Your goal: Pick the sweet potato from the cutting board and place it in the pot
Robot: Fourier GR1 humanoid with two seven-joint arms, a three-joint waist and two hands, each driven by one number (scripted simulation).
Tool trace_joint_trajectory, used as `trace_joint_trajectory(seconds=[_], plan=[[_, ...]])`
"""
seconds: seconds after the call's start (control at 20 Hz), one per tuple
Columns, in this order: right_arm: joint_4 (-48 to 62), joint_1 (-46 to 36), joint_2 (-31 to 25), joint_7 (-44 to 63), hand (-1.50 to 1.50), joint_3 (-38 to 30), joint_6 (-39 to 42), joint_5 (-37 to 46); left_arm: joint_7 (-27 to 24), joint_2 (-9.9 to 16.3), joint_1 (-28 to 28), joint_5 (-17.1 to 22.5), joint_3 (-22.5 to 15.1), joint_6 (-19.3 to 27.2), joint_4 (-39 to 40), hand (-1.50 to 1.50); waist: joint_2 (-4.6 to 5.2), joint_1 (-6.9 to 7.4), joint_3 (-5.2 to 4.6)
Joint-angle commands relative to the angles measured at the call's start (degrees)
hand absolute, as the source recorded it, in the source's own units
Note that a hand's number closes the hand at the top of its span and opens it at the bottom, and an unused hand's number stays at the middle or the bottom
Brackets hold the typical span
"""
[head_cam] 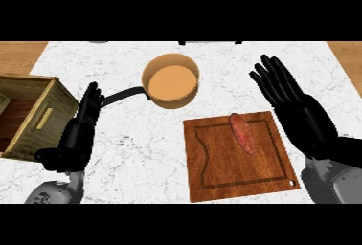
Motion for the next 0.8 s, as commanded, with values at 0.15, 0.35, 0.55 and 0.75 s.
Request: trace_joint_trajectory(seconds=[0.15,0.35,0.55,0.75], plan=[[22.63,-9.64,-4.92,-8.63,1.50,-5.98,15.84,-2.22,4.83,2.27,-4.51,1.58,5.20,0.29,-0.49,0.00,3.08,3.79,-1.22],[22.63,-12.01,-15.59,-12.35,1.50,-1.64,13.20,18.15,7.55,2.49,-5.06,3.23,5.38,-0.51,-0.32,0.00,4.17,5.41,-1.31],[40.97,-12.00,-7.65,-29.88,-1.50,-4.16,16.52,15.07,11.58,4.17,-7.30,6.52,7.69,-2.80,-0.97,0.00,3.85,5.60,-1.00],[49.67,-16.94,-10.57,-42.12,-1.50,-5.22,24.69,16.68,13.70,4.88,-9.79,6.83,9.01,-2.97,1.26,0.00,3.36,4.03,-1.13]])
